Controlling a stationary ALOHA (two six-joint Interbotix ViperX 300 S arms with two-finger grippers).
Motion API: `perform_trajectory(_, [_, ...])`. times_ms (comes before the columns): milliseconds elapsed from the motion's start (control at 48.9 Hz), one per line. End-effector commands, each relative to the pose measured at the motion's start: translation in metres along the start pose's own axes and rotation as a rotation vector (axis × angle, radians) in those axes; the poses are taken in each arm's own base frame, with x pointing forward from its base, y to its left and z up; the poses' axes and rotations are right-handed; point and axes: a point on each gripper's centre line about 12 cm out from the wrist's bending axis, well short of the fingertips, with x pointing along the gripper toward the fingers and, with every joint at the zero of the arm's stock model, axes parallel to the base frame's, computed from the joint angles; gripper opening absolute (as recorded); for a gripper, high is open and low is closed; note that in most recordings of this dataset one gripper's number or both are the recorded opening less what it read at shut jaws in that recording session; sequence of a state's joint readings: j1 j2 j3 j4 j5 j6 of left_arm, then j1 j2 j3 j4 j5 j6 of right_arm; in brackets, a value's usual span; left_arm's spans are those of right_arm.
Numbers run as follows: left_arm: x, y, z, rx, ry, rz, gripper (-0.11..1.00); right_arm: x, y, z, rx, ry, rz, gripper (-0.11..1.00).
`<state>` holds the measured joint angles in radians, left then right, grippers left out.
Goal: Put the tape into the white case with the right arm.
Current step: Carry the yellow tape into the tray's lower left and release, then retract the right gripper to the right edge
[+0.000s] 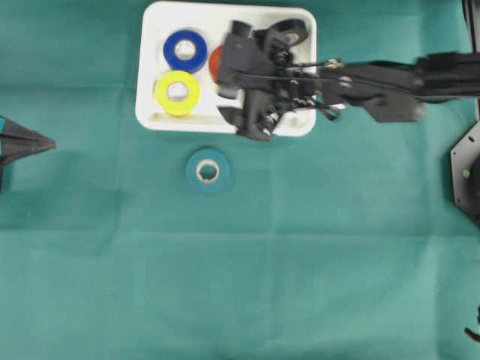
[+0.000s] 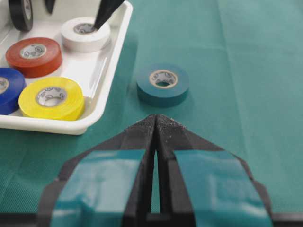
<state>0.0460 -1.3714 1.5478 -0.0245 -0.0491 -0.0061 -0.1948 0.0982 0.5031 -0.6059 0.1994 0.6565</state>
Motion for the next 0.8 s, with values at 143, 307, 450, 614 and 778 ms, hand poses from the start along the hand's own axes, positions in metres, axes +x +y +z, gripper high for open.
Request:
perform_trajectory(143, [0.001,0.000,0.005,-0.003,-0.011,0.001,0.00,-0.049,-0.001,-0.025,-0.002,-0.050,0.043,0.54])
perform_trajectory(307, [0.001,0.000,0.005,-0.003,-0.011,0.001,0.00,-0.073,-0.002,-0.057,-0.004,-0.063,0.079,0.54])
perform_trajectory(450, [0.001,0.000,0.006,-0.003,-0.012,0.001,0.00,-0.091,0.000,-0.073,-0.004,-0.109,0.124,0.54])
perform_trajectory(614, [0.001,0.000,0.006,-0.002,-0.012,0.001,0.00,-0.103,0.000,-0.096,-0.004,-0.114,0.145,0.54])
perform_trajectory(778, [0.001,0.000,0.006,-0.002,-0.012,0.001,0.00,-0.109,-0.002,-0.115,-0.005,-0.090,0.146,0.54])
